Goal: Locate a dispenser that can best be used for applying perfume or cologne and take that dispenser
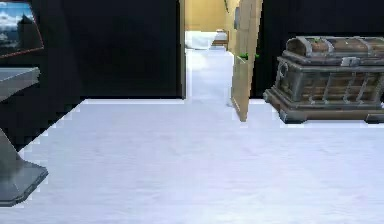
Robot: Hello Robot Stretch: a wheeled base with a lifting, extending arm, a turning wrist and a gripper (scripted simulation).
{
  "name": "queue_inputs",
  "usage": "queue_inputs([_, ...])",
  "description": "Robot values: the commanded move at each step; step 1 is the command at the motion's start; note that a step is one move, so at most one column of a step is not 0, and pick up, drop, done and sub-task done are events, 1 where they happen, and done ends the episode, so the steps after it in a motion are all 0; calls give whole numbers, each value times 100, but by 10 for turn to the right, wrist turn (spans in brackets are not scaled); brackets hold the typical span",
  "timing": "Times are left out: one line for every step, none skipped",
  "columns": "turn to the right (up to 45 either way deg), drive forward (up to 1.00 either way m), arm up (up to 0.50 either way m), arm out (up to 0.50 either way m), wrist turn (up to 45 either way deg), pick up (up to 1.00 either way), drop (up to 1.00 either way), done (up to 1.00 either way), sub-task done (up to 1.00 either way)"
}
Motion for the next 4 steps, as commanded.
queue_inputs([450, 0, 0, 0, 0, 0, 0, 0, 0])
queue_inputs([450, 0, 0, 0, 0, 0, 0, 0, 0])
queue_inputs([450, 0, 0, 0, 0, 0, 0, 0, 0])
queue_inputs([330, 0, 0, 0, 0, 0, 0, 0, 0])
